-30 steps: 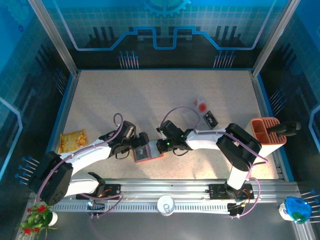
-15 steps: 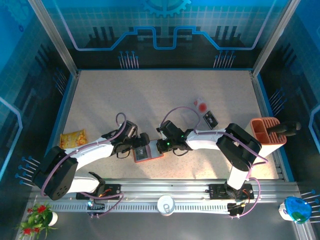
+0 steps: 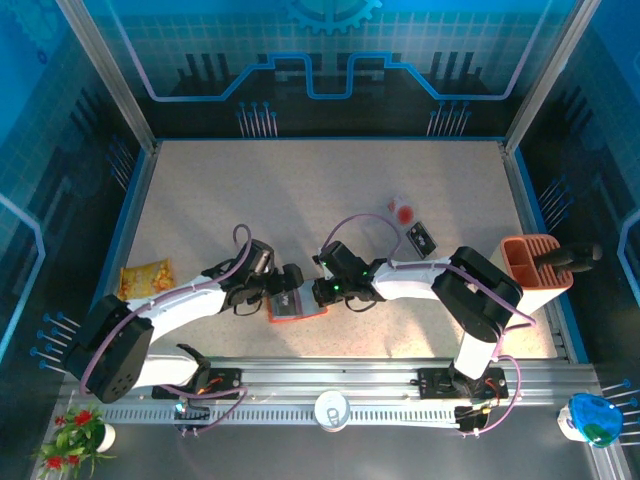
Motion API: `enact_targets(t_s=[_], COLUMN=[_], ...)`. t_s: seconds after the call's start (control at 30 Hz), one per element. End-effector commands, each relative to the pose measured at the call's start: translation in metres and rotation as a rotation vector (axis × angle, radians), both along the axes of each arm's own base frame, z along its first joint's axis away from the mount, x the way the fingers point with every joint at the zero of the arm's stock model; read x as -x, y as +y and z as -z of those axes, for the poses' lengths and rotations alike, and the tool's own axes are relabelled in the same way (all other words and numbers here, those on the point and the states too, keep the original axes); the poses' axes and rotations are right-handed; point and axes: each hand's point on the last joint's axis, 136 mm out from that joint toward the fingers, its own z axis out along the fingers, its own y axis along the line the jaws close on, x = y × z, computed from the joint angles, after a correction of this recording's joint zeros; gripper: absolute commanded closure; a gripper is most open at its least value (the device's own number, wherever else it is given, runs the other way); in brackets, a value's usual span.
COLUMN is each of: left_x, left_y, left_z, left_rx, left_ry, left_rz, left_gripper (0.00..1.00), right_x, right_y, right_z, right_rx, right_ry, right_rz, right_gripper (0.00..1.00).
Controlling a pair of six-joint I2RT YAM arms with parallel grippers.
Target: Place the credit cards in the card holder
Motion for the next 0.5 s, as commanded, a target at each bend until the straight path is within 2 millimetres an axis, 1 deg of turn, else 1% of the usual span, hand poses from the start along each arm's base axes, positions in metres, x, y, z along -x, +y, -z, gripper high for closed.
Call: enact_targets(t_s=[0.0, 0.13, 0.3, 0.4, 0.47], left_x=[-0.006, -0.006, -0.008, -0.009, -0.009], left_y=[-0.02, -0.022, -0.032, -0.038, -0.041], left_z=[-0.028, -0.042, -0.065, -0.067, -0.067], left_rx=[0.113, 0.164, 0.284, 0.31, 0.32], left_ry=[-0.064, -0.096, -0.143, -0.136, -0.132], left_rz=[0.047, 0.026, 0.009, 0.006, 0.009], left_gripper=[0.01, 0.01, 0.01, 0.01, 0.01], right_x=[0.025, 0.026, 0.025, 0.023, 0.019], right_y=[-0.034, -0.034, -0.033, -0.03, -0.027], right_z=[0.048, 0.048, 0.047, 0.044, 0.038], right_rx=[0.154, 0.154, 0.149, 0.141, 0.116], right_ry=[0.121, 0.123, 0.123, 0.122, 0.121], right_rz=[0.019, 0.018, 0.017, 0.015, 0.02], right_gripper=[1.0, 1.0, 1.0, 1.0, 1.0])
